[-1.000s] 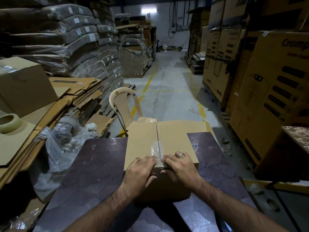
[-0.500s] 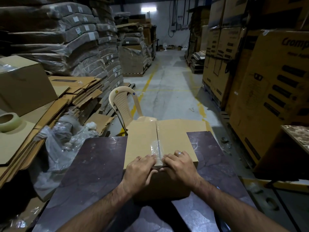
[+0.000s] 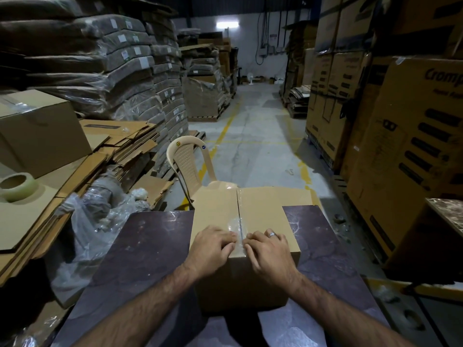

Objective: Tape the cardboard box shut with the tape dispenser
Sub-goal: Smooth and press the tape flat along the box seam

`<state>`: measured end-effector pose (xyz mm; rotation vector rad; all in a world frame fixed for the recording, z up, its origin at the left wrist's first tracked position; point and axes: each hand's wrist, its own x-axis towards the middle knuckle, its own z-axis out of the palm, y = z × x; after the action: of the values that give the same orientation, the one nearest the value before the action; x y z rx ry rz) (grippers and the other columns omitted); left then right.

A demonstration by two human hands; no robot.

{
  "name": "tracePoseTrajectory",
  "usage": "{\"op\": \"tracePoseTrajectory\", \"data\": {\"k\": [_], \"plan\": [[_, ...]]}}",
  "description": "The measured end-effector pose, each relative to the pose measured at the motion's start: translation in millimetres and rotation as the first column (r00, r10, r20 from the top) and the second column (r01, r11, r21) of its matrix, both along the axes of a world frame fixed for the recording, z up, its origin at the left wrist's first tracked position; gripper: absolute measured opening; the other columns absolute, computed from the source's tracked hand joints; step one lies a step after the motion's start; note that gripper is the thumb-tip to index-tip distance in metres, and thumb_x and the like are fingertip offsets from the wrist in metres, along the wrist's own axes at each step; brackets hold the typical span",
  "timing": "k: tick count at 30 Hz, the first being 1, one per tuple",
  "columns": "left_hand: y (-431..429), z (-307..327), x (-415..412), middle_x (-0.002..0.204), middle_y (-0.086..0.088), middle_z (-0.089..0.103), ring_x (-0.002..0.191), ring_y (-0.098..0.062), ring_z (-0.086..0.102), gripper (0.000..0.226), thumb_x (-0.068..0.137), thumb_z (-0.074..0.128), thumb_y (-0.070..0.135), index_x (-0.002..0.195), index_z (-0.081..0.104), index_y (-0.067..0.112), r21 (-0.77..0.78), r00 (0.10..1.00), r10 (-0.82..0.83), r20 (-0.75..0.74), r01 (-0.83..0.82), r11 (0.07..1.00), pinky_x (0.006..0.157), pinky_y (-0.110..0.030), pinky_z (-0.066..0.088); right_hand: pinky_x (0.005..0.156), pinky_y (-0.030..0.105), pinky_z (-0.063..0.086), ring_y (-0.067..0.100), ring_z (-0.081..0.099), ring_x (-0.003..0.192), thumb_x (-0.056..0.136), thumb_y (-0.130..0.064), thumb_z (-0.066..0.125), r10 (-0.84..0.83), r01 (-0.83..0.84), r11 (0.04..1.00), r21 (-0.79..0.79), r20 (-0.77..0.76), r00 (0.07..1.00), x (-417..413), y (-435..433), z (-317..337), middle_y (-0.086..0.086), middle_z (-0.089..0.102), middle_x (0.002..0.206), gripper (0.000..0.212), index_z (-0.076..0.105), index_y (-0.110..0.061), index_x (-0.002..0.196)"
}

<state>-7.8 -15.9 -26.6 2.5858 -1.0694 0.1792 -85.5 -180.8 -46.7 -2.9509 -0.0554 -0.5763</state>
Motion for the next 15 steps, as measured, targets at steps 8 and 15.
{"op": "tracePoseTrajectory", "data": {"k": [8, 15], "plan": [[-12.9, 12.5, 19.8, 0.159, 0.001, 0.020, 0.145, -0.022, 0.016, 0.057, 0.101, 0.026, 0.036, 0.153, 0.014, 0.018, 0.404, 0.986, 0.002, -0.169, 0.068, 0.912, 0.117, -0.049, 0.015, 0.100, 0.052, 0.031, 0.023, 0.045, 0.123, 0.097, -0.037, 0.031, -0.051, 0.022, 0.995, -0.098, -0.303, 0.952, 39.8, 0.9, 19.7, -0.003, 0.043, 0.145, 0.041, 0.049, -0.021, 0.129], [-19.7, 7.5, 26.9, 0.160, 0.003, 0.015, 0.143, -0.016, 0.015, 0.058, 0.100, 0.026, 0.036, 0.153, 0.011, 0.016, 0.365, 0.987, 0.011, -0.159, 0.049, 0.930, 0.115, -0.045, 0.015, 0.106, 0.055, 0.023, 0.026, 0.034, 0.135, 0.097, -0.035, 0.031, -0.054, 0.017, 0.995, -0.097, -0.393, 0.918, 55.7, -5.4, 24.5, -0.006, 0.029, 0.154, 0.048, 0.036, -0.023, 0.143]]}}
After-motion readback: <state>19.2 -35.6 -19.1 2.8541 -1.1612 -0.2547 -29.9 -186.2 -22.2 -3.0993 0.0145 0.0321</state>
